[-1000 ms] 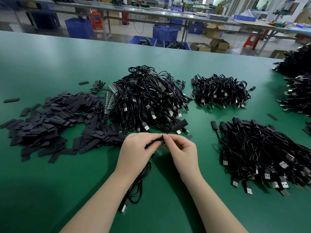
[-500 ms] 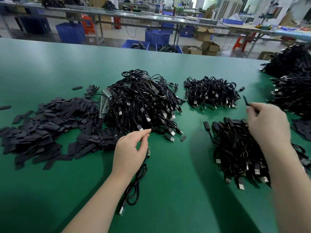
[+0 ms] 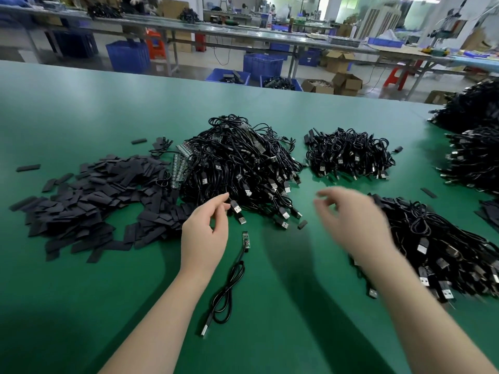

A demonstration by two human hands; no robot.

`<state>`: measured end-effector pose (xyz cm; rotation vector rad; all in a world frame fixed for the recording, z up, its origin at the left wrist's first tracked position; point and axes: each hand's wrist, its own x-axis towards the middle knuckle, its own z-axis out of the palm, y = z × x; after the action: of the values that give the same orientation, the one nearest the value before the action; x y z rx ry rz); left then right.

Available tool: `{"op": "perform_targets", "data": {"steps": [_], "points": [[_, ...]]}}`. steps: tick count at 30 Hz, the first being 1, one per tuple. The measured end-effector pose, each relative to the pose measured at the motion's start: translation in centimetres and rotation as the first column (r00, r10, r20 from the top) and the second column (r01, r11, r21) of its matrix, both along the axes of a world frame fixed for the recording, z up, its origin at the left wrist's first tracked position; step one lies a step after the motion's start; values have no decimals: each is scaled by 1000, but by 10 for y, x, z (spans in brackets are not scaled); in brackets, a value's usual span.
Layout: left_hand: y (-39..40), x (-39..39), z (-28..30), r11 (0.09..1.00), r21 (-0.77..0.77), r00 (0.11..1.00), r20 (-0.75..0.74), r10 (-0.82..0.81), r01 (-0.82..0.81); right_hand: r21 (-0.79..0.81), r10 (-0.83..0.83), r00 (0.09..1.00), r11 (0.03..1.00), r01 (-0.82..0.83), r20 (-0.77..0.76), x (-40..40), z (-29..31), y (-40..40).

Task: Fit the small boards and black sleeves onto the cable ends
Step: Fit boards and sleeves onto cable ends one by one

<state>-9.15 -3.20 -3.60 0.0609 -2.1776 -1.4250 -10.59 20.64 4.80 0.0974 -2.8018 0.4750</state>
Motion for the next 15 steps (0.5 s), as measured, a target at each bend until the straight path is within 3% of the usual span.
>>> {"op": "perform_targets", "data": {"steps": [2,5,8,13,15], "points": [[1,1,0,1000,-9,1000,11,-20,20,-85,158,967,986,-144,198,5,-20,-36],[1,2,1,998,-41,998,34,-55,56,-45,340,870,937,-347,357,3,-48,-68],[3,4,4,991,-103,995,66,-82,88,67,455,814,858,-510,361,-5,-60,-79],[8,9,14,963,-239,992,50,-119,127,11,486,828,861,-509,280,-3,-67,-73],[9,11,16,913,-355,978,129,-163,199,-31,483,840,870,-491,246,-1,-69,-69]]}}
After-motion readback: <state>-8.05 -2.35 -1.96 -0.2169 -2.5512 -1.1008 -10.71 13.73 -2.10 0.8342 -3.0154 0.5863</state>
